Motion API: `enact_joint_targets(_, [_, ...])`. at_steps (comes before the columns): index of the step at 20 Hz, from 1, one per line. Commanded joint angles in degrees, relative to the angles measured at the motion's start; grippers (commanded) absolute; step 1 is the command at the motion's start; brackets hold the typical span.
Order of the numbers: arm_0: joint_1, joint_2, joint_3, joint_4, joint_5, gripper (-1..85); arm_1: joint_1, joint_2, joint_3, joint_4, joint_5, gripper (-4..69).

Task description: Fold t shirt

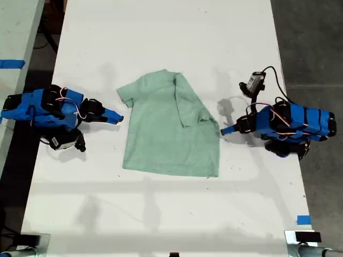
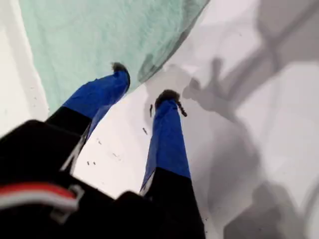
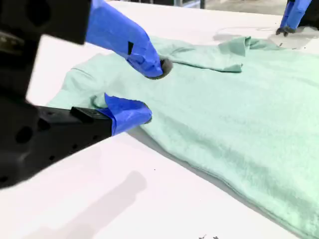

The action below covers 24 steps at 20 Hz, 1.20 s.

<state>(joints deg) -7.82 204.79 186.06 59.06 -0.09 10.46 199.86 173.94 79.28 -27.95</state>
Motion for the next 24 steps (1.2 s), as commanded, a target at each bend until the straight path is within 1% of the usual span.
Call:
enact_joint_targets(1, [-0.3,0.4,2.5,-0.8,0.4,11.3,0.4,1.1,2.9,0.0,-3.2,11.4])
enact_joint_targets(11, [-0.3,0.4,2.5,-0.8,0.4,11.3,-0.4,1.1,3.0,-0.2,-3.0,8.3])
enact_joint_targets(24, [-0.3,0.4,2.5,-0.8,0.4,11.3,-1.0,1.1,3.1,-0.3,-2.8,7.5])
